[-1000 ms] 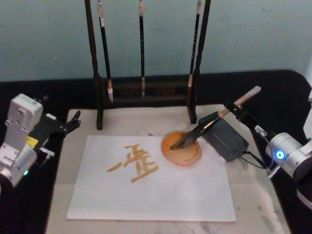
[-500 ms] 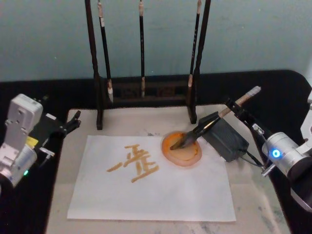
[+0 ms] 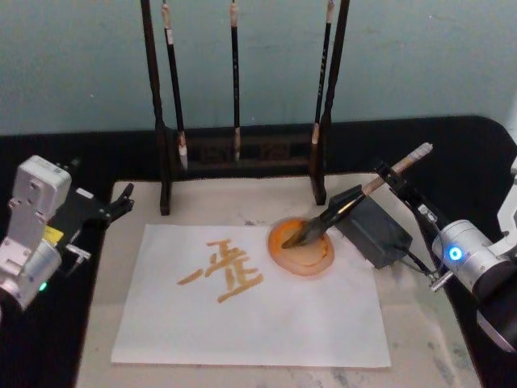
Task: Pick up the brush from the inkstone, write on the paper, then place the brush back to its original position.
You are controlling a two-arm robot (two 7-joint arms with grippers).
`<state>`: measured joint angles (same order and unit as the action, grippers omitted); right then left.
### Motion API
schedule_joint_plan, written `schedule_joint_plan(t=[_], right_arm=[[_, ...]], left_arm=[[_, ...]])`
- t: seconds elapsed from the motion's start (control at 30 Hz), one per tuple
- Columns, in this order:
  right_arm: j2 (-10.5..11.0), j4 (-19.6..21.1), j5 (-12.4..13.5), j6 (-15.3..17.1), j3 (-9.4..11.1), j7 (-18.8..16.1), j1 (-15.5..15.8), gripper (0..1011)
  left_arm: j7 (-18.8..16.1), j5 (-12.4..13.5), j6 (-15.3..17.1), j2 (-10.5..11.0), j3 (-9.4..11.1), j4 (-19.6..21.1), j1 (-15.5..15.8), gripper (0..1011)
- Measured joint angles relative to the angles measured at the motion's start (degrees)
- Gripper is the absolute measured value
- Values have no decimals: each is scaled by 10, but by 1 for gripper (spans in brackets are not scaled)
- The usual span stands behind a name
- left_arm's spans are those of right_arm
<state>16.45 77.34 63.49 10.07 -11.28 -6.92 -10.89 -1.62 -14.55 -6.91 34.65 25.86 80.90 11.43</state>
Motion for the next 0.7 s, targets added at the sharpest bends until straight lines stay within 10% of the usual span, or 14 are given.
schedule_joint_plan(t=[0.7], right_arm=[[6,-7,6,-6,-9,-4,-5,977]], left_arm=[[0,0,0,0,0,0,0,1010]])
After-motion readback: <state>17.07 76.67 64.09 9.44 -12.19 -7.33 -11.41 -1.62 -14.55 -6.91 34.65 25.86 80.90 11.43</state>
